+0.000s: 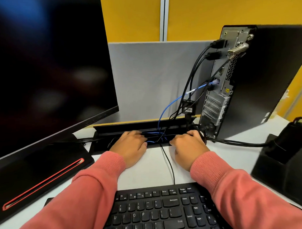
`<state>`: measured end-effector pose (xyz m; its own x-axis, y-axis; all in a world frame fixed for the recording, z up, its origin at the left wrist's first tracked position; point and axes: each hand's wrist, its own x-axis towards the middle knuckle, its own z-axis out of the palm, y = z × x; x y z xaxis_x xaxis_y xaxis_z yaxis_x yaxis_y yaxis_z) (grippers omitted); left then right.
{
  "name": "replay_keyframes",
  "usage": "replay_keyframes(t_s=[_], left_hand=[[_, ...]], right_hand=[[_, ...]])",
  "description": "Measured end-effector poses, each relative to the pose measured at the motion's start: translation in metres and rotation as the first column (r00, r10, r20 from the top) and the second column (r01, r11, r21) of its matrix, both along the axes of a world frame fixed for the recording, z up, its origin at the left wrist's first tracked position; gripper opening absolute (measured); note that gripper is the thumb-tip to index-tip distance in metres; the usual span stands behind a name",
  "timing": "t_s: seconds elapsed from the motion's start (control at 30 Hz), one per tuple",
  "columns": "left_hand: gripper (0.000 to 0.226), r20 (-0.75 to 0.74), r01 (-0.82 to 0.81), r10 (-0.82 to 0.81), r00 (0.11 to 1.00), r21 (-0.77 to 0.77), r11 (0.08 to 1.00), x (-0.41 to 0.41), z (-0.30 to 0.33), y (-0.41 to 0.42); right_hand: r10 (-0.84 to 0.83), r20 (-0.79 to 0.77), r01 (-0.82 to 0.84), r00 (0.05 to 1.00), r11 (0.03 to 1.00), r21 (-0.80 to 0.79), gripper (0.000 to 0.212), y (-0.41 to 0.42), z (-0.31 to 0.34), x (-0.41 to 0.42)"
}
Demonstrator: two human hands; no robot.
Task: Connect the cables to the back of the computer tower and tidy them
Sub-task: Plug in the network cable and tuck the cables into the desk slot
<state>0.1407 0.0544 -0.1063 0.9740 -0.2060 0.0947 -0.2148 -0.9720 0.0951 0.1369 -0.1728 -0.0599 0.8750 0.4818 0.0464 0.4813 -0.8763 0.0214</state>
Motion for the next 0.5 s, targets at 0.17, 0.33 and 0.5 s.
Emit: replay_keyframes(t_s=[0.17,0.33,0.5], left_hand=[[0.036,-0.022,-0.017,0.015,1.0,-0.063,0.998,0.0,-0.004,0.003],[0.038,0.067,0.009,-0.006,0.998,-0.037,0.999,0.0,-0.003,0.001],[0.052,-0.055,-0.072,0.07,0.996,-0.037,0.997,-0.001,-0.003,0.001]], right_hand=[[0.002,0.006,-0.002,1.0,0.998,-0.067,0.039,0.003,0.001,0.007],[-0.026,0.02,0.027,0.999,0.996,-0.08,0.038,0.008,-0.004,0.014],[-0.041,0.011,0.042,0.999,0.996,-0.081,0.037,0.01,-0.006,0.016]])
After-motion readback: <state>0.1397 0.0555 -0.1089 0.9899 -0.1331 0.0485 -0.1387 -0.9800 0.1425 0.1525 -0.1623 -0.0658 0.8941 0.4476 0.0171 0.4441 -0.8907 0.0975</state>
